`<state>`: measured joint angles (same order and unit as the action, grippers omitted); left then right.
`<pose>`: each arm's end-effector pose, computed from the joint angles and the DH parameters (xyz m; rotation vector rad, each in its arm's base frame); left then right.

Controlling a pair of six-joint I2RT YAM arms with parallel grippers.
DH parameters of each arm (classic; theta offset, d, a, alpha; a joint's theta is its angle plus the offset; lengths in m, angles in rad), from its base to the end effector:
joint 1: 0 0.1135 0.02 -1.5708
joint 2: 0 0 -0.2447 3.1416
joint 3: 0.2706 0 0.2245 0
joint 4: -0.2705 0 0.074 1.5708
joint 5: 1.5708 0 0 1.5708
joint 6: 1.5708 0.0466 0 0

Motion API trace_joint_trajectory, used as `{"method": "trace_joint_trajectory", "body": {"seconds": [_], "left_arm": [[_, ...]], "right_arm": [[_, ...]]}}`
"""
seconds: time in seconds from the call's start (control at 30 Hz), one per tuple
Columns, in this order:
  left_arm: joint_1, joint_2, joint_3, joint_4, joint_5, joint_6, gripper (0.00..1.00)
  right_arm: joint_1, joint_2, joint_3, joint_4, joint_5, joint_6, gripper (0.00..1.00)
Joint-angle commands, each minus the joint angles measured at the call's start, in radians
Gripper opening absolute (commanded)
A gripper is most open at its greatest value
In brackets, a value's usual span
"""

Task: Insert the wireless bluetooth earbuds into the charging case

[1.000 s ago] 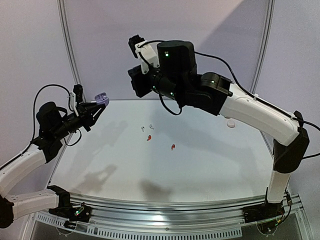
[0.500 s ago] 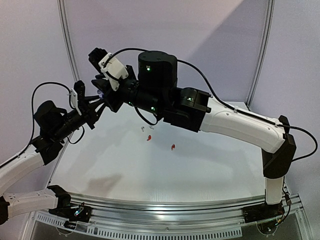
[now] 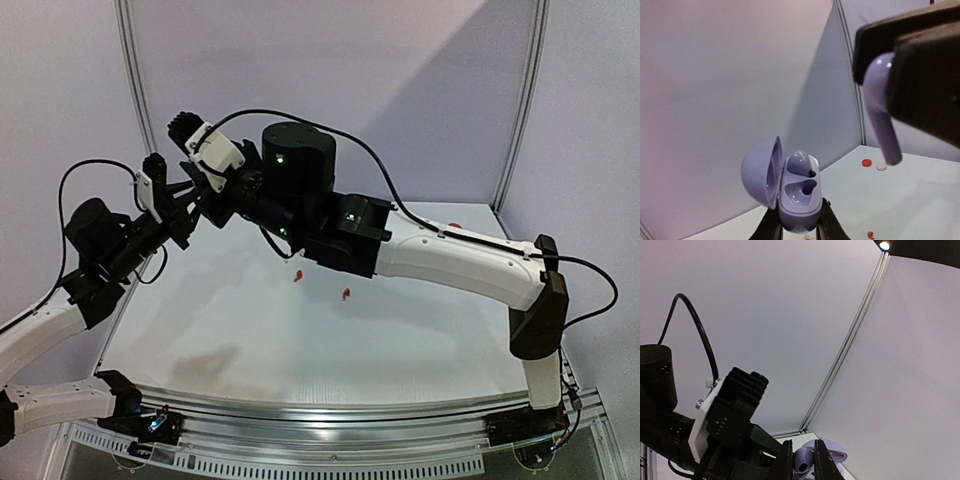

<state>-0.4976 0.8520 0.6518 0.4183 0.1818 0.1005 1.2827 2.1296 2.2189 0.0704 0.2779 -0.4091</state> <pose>0.1716 -0.1028 0.3394 0.5491 1.2560 -0.4565 0.1478 0.4539 0.4189 -0.9076 1.1152 0.5249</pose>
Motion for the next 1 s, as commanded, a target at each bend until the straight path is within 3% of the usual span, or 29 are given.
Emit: {"method": "trace_joint_trajectory", "body": {"seconds": [0.0,0.2,0.97], "left_arm": [[-0.019,0.009,-0.033,0.119,-0.033,0.041,0.0],[-0.022,0.036,-0.048,0.205,0.003,0.042,0.0],[-0.022,0.032,-0.053,0.179,0.05,-0.019,0.0]], "right_arm": [[0.004,0.028,0.027,0.062,0.09,0.002,0.0],[-0.01,0.049,0.052,0.049,0.098,0.044,0.0],[-0.033,0.095,0.073,0.01,0.091,0.041,0.0]]}}
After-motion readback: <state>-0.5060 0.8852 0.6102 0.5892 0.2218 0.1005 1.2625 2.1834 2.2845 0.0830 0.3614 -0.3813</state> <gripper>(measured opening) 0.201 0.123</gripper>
